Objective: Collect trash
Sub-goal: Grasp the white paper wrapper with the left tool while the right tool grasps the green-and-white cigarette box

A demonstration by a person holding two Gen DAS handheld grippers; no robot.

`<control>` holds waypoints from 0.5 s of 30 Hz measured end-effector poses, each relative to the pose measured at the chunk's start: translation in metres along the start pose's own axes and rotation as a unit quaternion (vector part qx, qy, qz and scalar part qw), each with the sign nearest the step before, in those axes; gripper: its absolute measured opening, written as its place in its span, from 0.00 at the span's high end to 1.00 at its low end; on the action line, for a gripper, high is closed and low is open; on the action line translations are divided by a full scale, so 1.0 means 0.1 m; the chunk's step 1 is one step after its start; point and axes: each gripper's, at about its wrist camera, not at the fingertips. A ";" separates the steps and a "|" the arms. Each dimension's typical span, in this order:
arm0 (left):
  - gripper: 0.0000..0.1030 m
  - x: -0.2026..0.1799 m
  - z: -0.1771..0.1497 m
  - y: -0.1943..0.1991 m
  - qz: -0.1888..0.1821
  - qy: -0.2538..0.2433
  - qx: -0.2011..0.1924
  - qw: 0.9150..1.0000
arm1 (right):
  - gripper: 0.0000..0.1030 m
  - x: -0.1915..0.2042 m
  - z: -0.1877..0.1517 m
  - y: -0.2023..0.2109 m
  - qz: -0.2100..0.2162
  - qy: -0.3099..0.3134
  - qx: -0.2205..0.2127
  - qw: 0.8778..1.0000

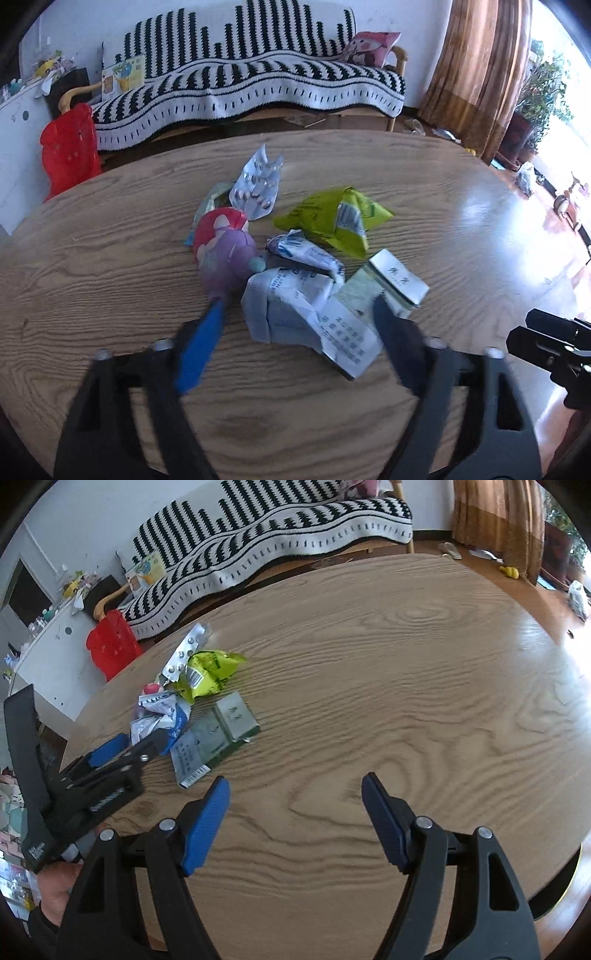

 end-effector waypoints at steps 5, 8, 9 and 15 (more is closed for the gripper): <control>0.61 0.12 -0.01 0.07 -0.020 0.015 -0.005 1.000 | 0.31 0.17 0.03 -0.20 0.010 0.003 0.016 1.000; 0.62 0.21 -0.04 0.29 -0.023 0.016 -0.016 0.999 | 0.30 0.31 0.03 -0.32 0.022 -0.005 0.032 0.999; 0.62 0.25 -0.06 0.38 -0.023 0.020 -0.021 0.999 | 0.30 0.38 0.03 -0.37 0.028 -0.009 0.040 0.999; 0.62 0.54 -0.20 0.70 -0.023 0.047 -0.039 0.998 | 0.30 0.67 -0.05 -0.64 -0.005 -0.016 0.059 0.998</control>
Point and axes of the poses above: each gripper's, at about its wrist camera, not at the fingertips, and y roughly against the way its jaws point, x to its left, z to its top, and after that the axes turned 15 degrees about -y, right-handed
